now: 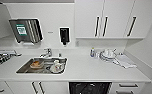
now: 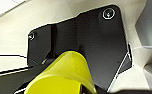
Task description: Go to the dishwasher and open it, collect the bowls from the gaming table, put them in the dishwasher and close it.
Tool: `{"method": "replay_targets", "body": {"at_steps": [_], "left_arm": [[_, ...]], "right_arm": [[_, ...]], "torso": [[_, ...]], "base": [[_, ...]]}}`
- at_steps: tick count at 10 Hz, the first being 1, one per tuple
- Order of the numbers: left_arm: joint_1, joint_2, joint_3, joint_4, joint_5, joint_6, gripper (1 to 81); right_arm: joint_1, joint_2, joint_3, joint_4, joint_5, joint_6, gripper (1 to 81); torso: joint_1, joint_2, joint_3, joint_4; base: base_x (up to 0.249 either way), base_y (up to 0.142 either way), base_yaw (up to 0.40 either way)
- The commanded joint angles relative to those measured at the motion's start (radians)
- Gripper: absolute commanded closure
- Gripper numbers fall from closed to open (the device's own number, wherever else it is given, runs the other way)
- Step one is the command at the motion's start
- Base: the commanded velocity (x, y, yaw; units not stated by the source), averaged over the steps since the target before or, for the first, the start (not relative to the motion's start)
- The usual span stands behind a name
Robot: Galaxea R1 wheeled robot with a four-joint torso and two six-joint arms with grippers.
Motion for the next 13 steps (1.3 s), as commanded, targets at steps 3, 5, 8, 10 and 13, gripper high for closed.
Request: {"method": "replay_targets", "body": {"at_steps": [3, 5, 8, 10, 13], "left_arm": [[-0.047, -0.158, 0.17, 0.014, -0.003, 0.011, 81.1], [-0.055, -0.241, 0.219, 0.014, -0.07, 0.003, 81.1], [-0.056, -0.42, 0.308, 0.014, -0.219, -0.063, 81.1], [-0.09, -0.463, 0.308, 0.015, -0.262, -0.105, 81.1], [-0.206, -0.465, 0.397, 0.031, -0.101, -0.121, 81.1]], "right_arm": [[0.047, -0.034, -0.002, 0.006, -0.034, 0.002, 81.1], [0.047, -0.039, -0.002, 0.006, -0.034, 0.002, 81.1], [0.049, -0.039, -0.002, 0.006, -0.032, 0.004, 81.1], [0.049, -0.039, -0.002, 0.006, -0.032, 0.004, 81.1], [0.05, -0.04, 0.0, 0.006, -0.034, 0.004, 81.1]], "torso": [[0.0, 0.0, -0.074, 0.0], [0.0, 0.0, -0.102, 0.0], [0.001, 0.0, -0.135, 0.0], [0.001, 0.001, -0.163, 0.0], [0.002, 0.001, -0.247, 0.0]], "base": [[0.0, 0.0, 0.0], [0.0, 0.0, 0.0], [0.0, 0.0, 0.0], [0.0, 0.0, 0.0], [0.0, 0.0, 0.0]]}}
